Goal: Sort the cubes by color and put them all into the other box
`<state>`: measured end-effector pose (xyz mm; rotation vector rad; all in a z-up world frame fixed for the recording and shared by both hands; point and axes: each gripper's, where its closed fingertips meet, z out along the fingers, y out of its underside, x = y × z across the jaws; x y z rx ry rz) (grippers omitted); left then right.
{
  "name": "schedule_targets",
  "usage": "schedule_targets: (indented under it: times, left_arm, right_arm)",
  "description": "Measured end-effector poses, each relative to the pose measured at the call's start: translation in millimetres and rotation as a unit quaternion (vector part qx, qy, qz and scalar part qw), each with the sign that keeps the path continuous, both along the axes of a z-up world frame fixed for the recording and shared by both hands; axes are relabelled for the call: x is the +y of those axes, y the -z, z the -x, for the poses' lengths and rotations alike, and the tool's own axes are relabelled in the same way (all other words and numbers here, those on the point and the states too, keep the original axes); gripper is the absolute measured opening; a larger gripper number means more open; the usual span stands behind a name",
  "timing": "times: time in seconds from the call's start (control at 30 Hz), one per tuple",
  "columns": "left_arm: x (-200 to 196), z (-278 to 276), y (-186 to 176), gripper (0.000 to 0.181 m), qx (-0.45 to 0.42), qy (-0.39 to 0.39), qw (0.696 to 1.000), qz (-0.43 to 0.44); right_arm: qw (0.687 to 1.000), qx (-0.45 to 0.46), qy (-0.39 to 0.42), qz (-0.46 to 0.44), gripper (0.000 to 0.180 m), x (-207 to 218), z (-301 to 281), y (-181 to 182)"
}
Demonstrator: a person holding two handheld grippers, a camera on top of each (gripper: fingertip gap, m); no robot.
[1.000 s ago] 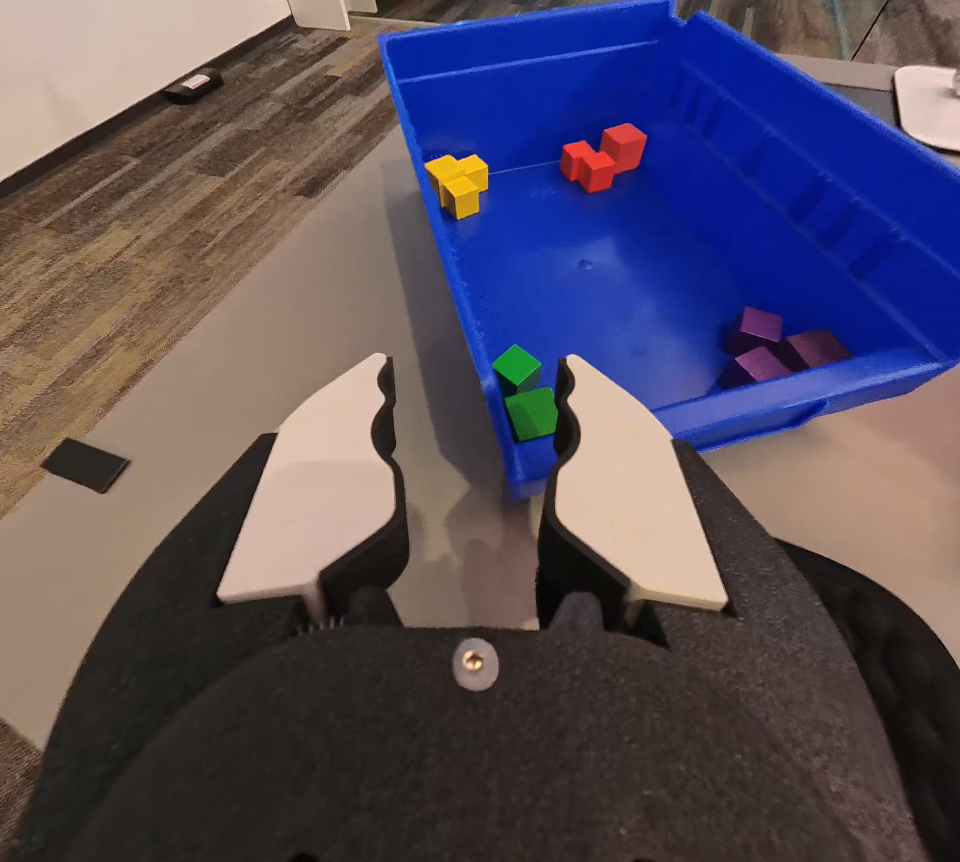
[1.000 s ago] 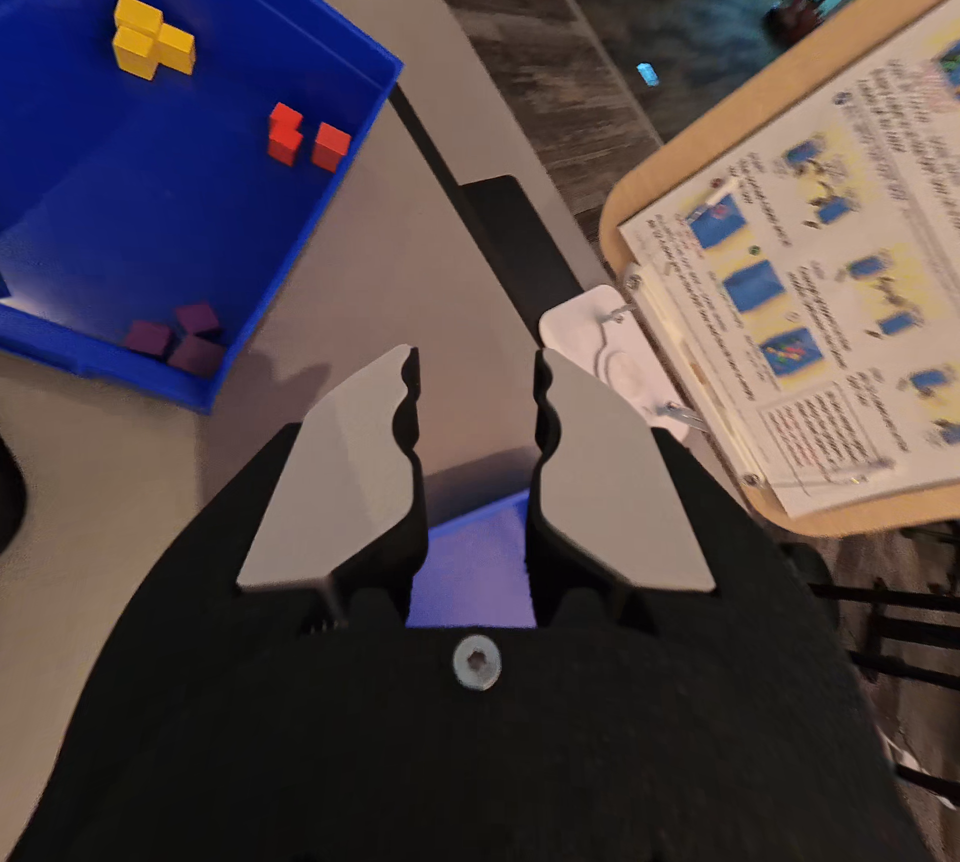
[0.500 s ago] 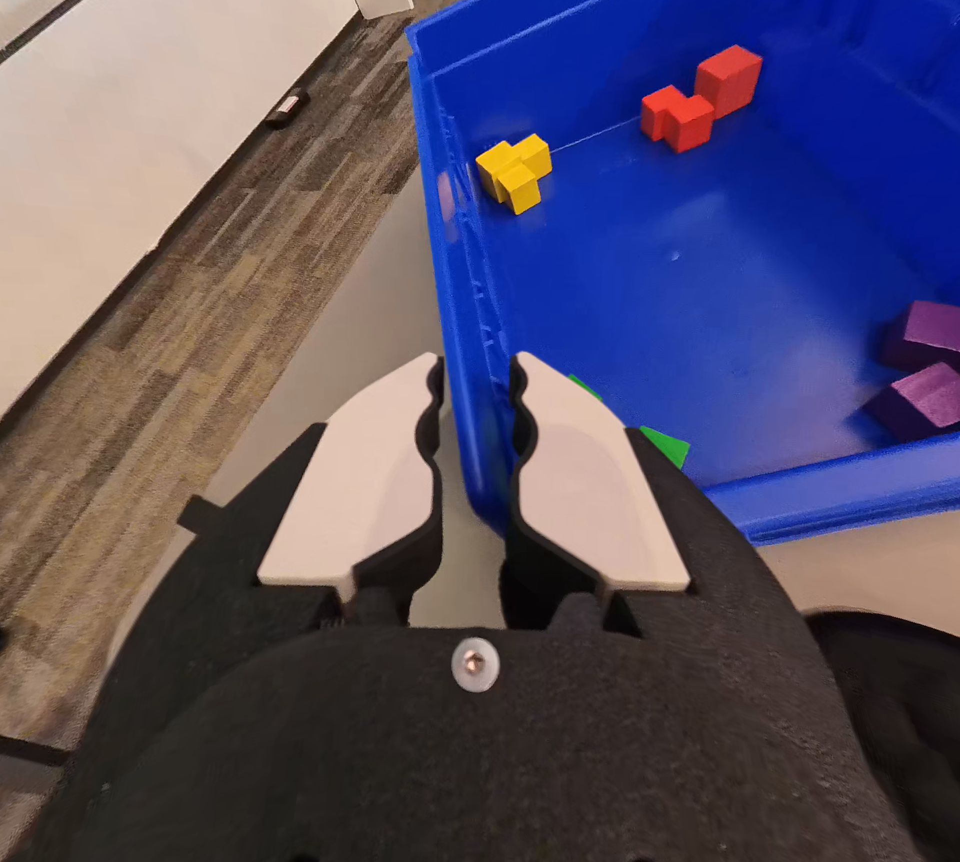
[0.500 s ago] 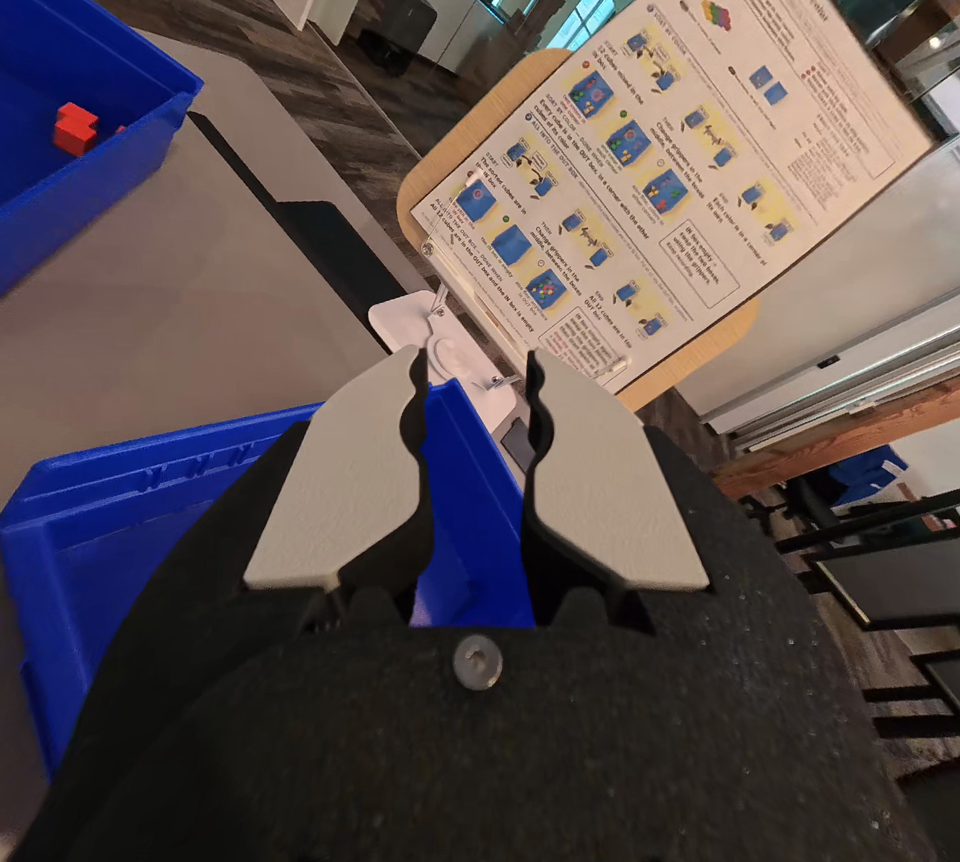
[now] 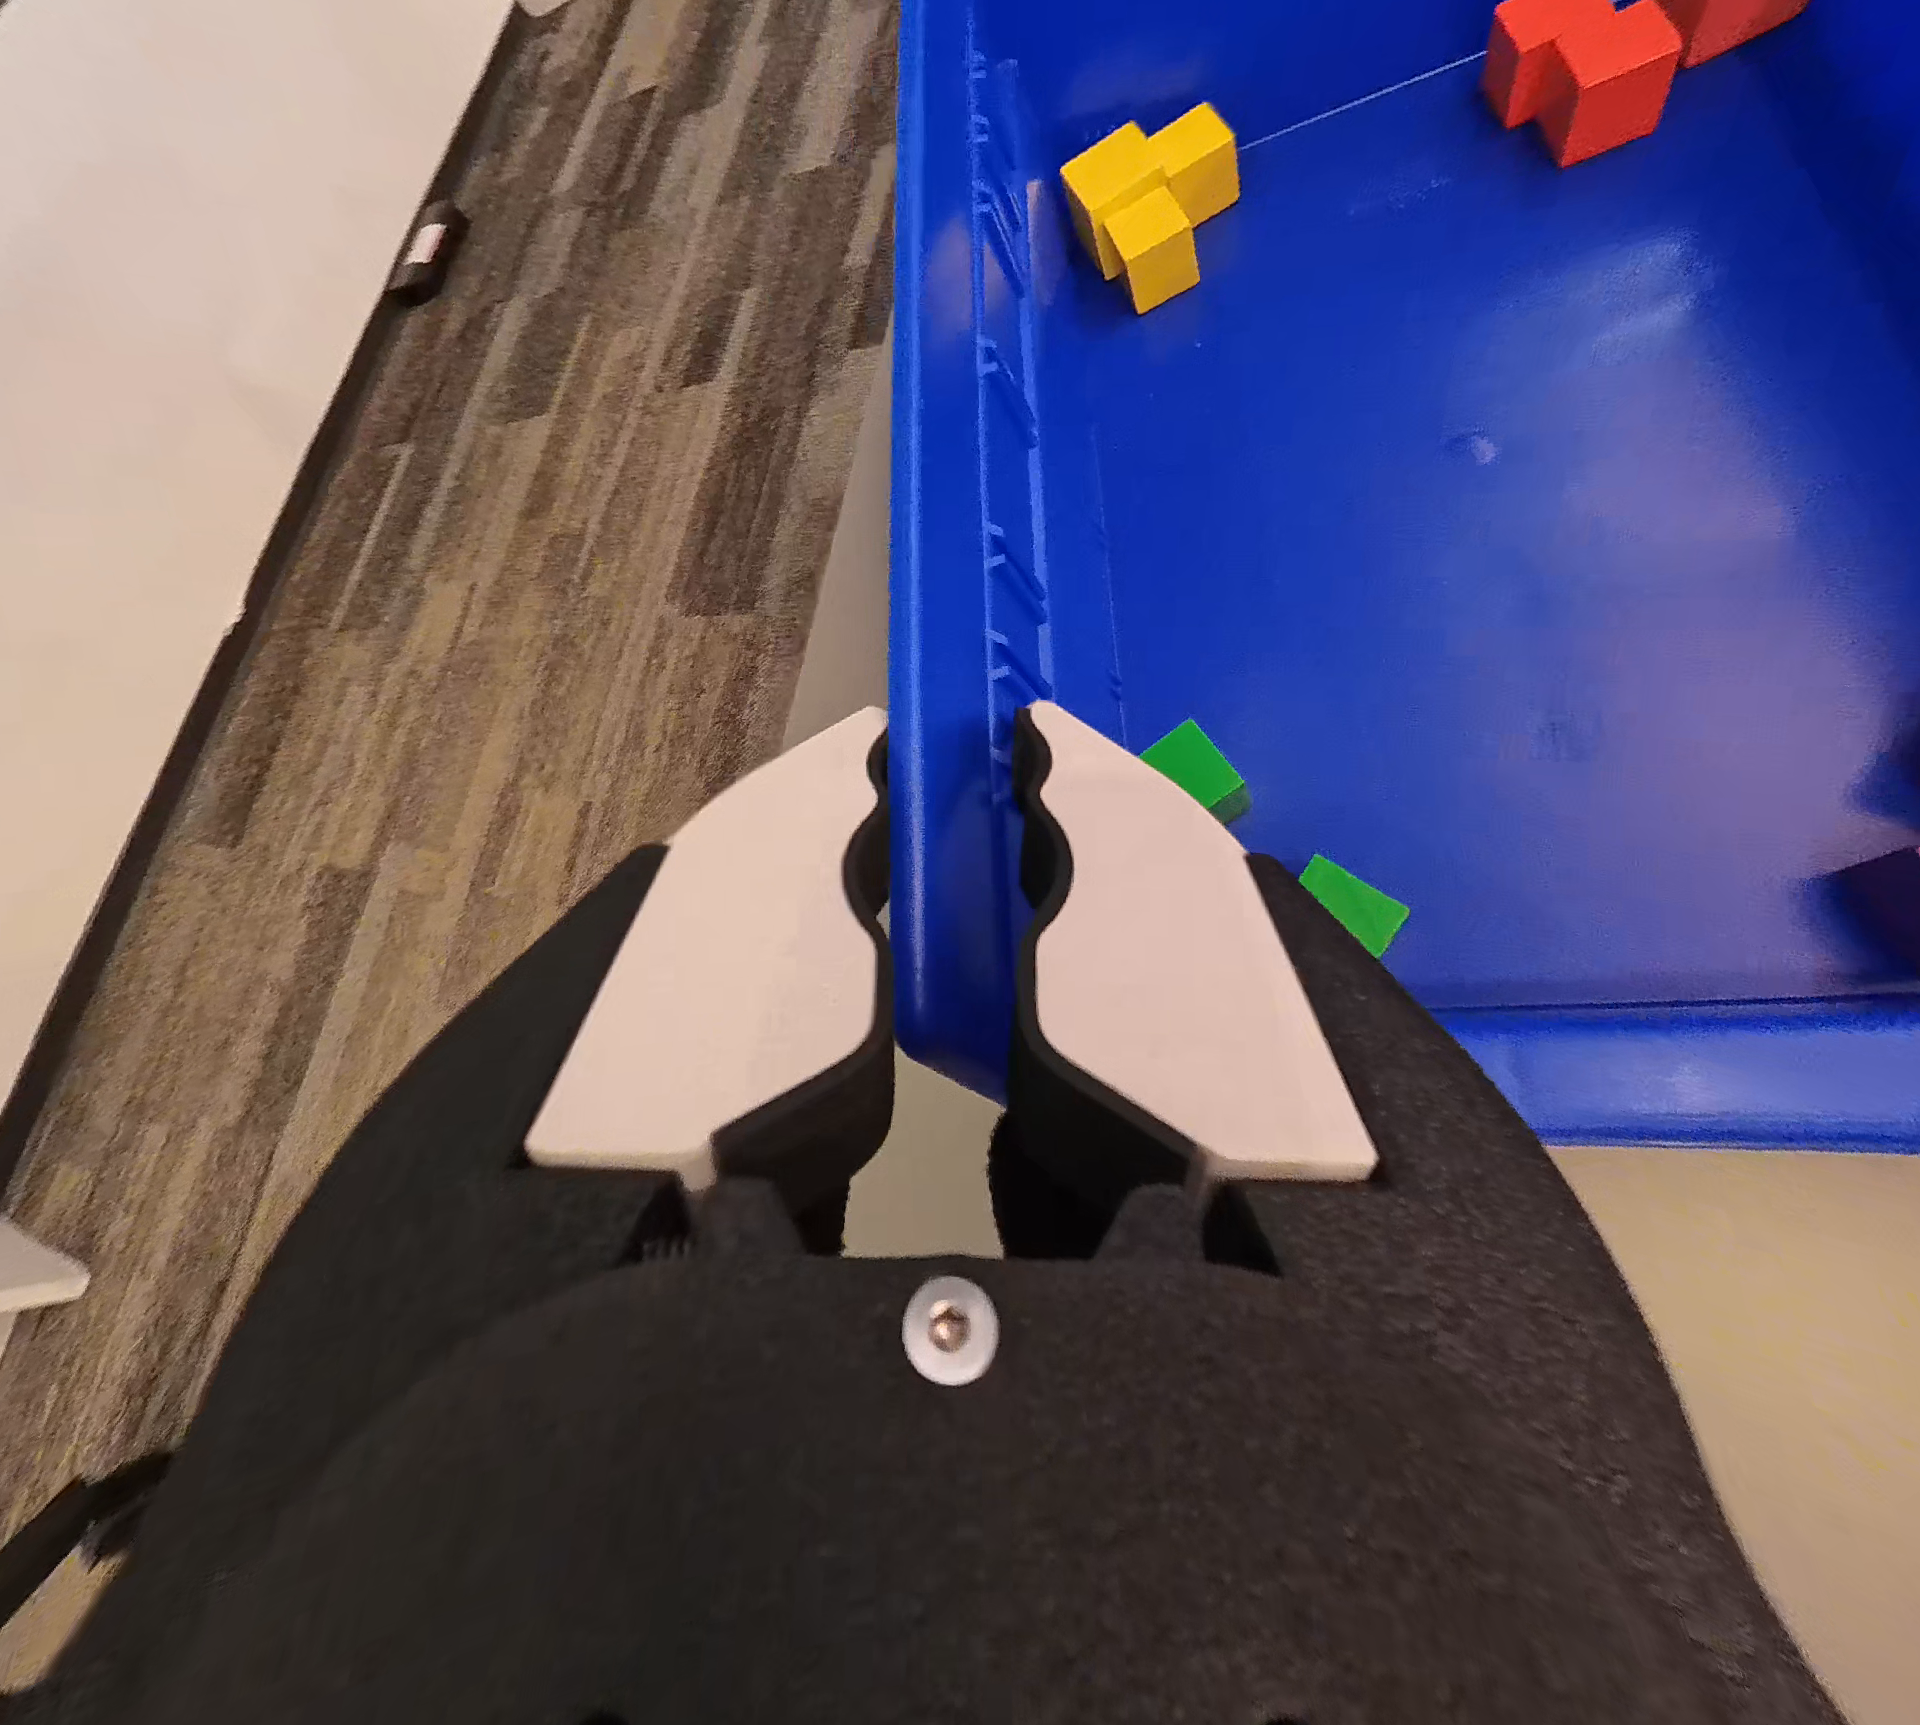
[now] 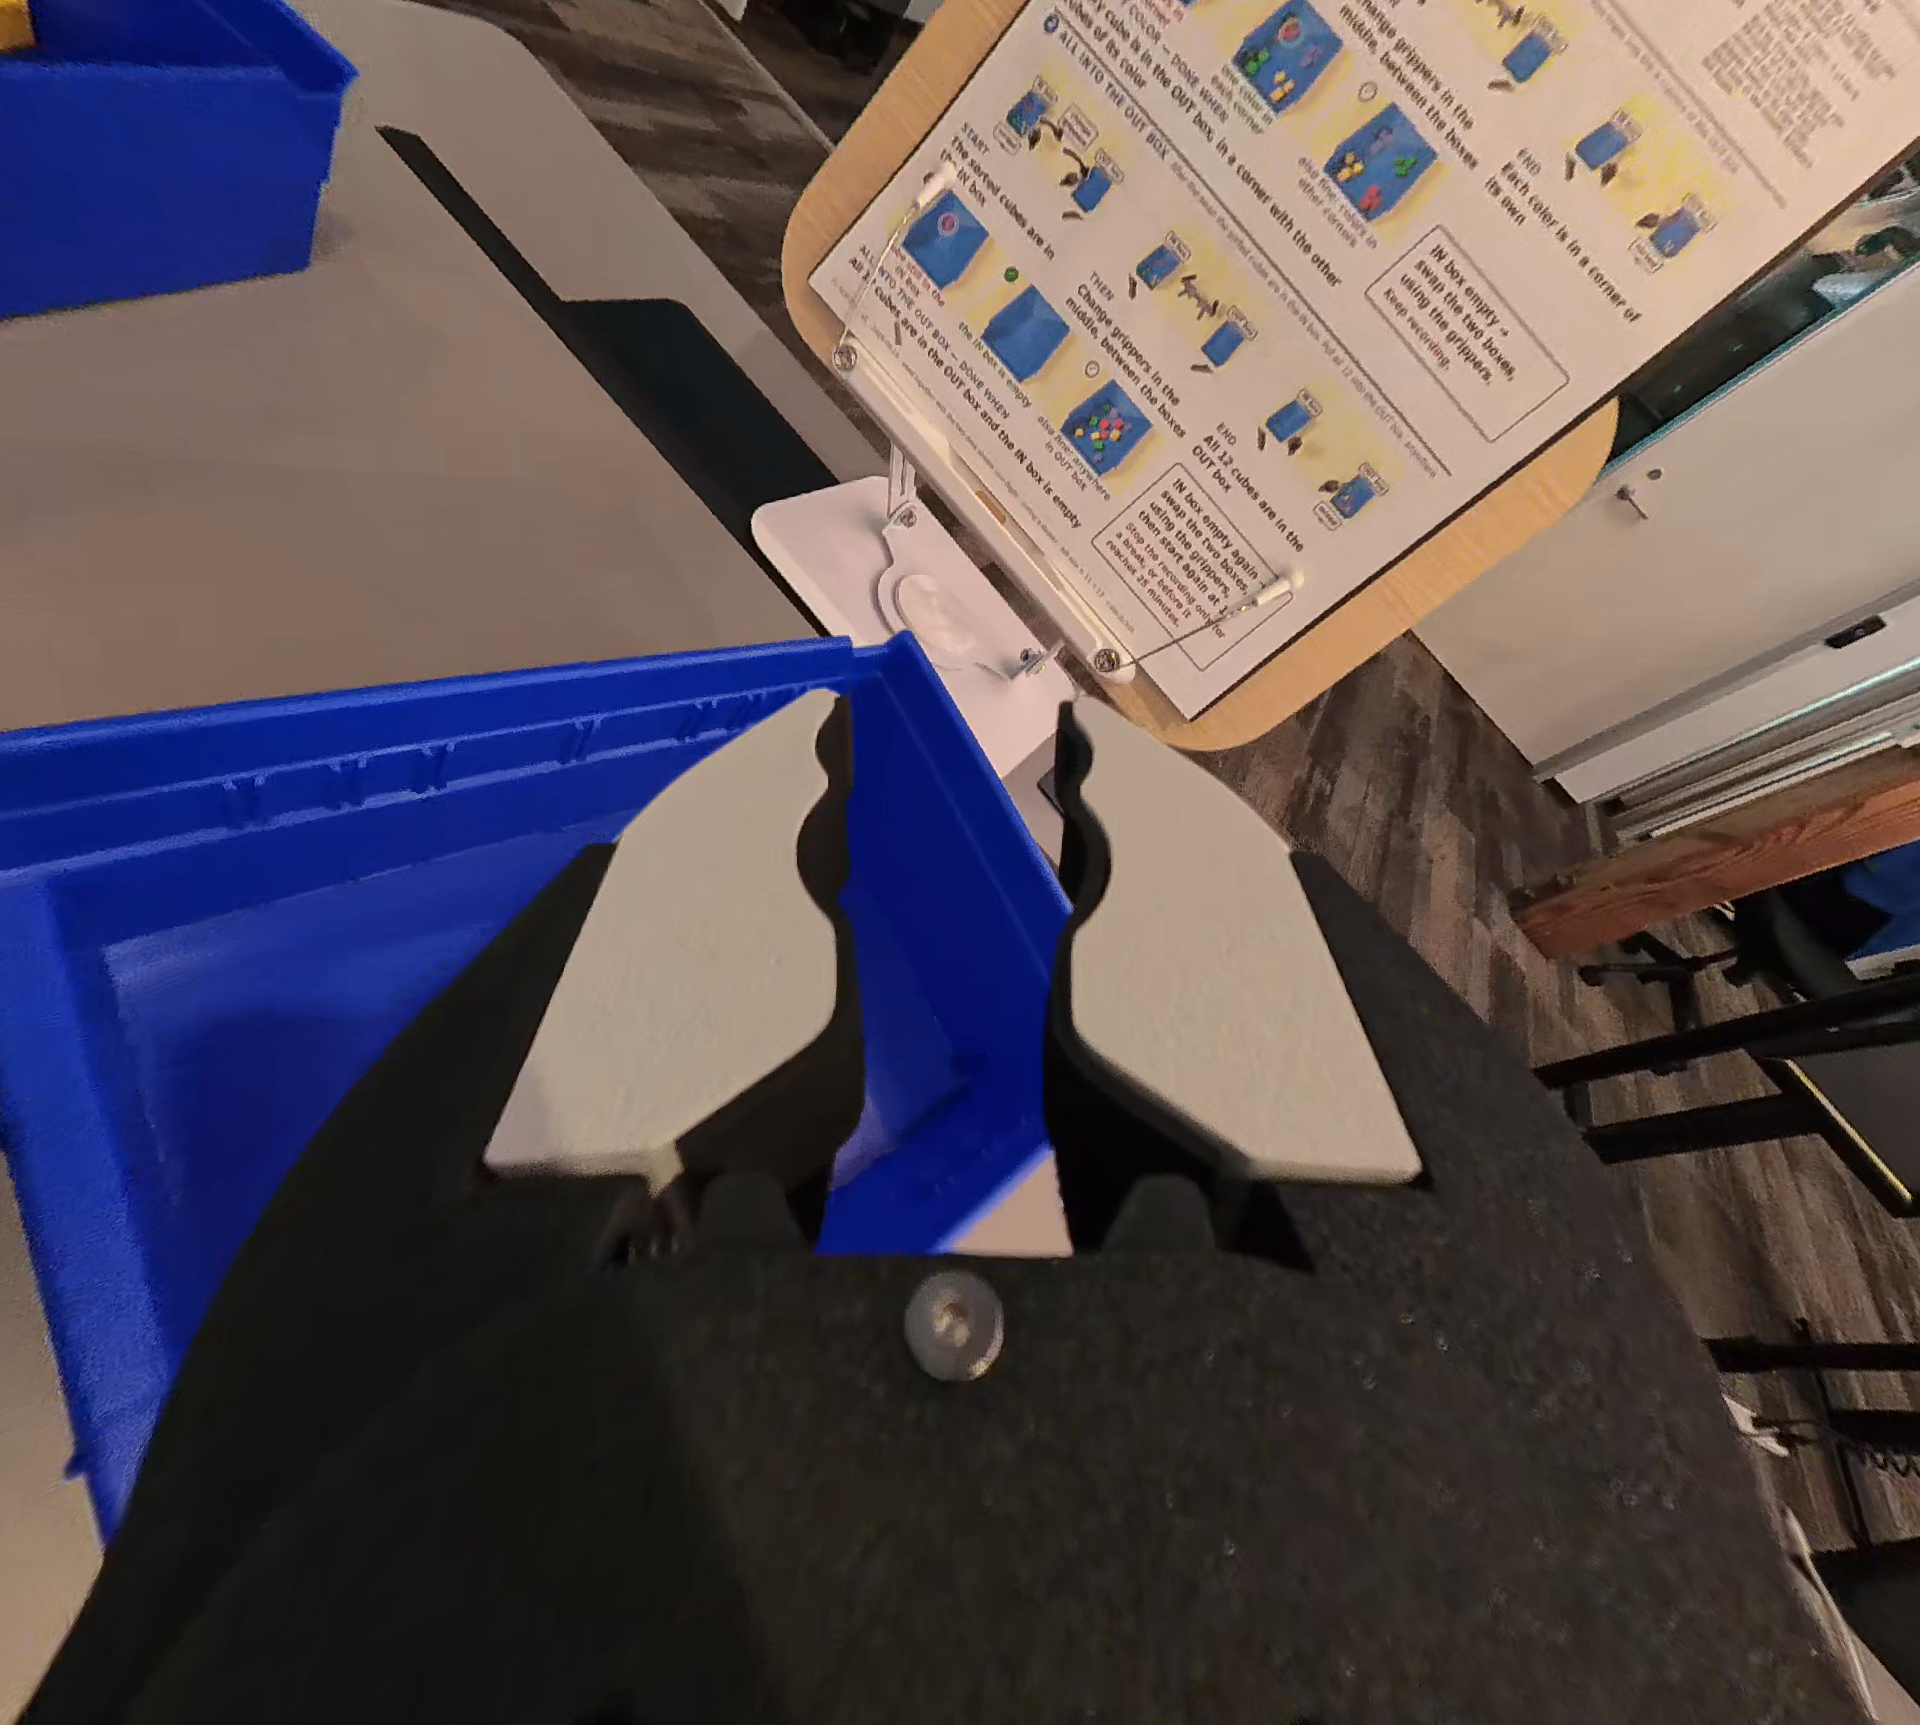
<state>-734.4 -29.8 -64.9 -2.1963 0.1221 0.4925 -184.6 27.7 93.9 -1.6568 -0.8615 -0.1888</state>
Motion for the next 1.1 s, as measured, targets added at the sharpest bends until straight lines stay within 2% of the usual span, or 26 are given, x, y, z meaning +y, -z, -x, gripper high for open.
schedule_targets:
  times: [0.23,0.43,0.73,0.87,1.1]
  left_arm:
    - [17,29,1,0.017,-0.062,0.034,0.997,0.01]
    - [25,43,1,0.017,-0.079,0.048,0.996,0.009]
    - [24,71,0,0.016,-0.074,0.036,0.997,0.005]
    - [31,76,0,0.014,-0.07,0.069,0.995,0.014]
    - [42,85,0,0.015,-0.079,0.067,0.995,0.016]
  right_arm:
    - [0.999,-0.041,-0.007,0.024,0.04,3,1,19]
    - [0.998,-0.053,-0.022,0.04,0.04,6,3,31]
    - [0.995,-0.064,0.006,0.071,0.041,16,-16,48]
    - [0.995,-0.059,0.009,0.08,0.041,16,-20,51]
    - [0.994,-0.06,0.018,0.091,0.041,17,-28,55]
